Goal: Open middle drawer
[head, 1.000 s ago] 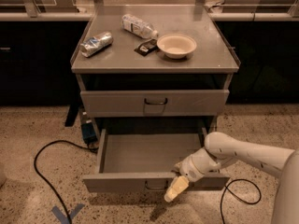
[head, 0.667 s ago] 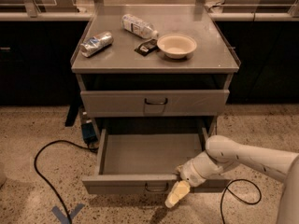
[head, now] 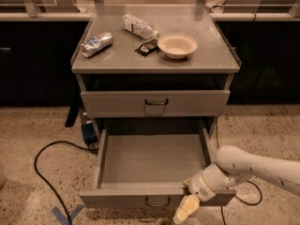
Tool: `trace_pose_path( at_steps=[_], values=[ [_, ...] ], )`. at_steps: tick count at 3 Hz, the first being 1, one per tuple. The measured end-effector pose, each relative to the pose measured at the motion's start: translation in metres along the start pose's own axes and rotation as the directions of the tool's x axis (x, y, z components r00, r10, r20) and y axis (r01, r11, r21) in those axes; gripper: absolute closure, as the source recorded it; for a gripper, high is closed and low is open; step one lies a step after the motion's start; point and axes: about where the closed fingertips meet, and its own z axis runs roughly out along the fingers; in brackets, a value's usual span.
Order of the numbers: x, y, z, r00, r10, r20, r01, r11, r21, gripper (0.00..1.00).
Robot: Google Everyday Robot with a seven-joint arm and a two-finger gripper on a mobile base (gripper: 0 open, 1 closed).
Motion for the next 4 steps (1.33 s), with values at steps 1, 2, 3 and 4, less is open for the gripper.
trace_pose_path(
  at_steps=[1, 2, 3, 4],
  values=[
    [0.0, 0.0, 0.0, 1.0, 0.0, 0.0, 0.0, 1.0, 0.0, 0.0],
    [0.003, 0.004, 0.003, 1.0, 0.0, -0.006, 0.0, 0.9999, -0.015, 0.0],
    [0.012, 0.014, 0.003, 1.0, 0.019, -0.018, -0.019, 0.9988, -0.044, 0.0],
    [0.011, 0.015, 0.001, 1.0, 0.019, -0.018, -0.019, 0.9988, -0.044, 0.0]
  ],
)
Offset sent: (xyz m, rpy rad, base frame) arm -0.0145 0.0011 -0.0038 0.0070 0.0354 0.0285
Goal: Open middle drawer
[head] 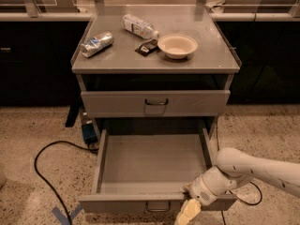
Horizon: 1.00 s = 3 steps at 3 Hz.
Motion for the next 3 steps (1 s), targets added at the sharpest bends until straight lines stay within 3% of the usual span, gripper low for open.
trace_pose_path(
  at_steps=[2, 3],
  values=[
    [0.026, 0.04, -0.009, 0.998, 0.065, -0.024, -0.066, 0.9956, -0.066, 0.0],
    [0.025, 0.04, -0.009, 0.998, 0.065, -0.024, -0.066, 0.9957, -0.066, 0.0]
  ],
)
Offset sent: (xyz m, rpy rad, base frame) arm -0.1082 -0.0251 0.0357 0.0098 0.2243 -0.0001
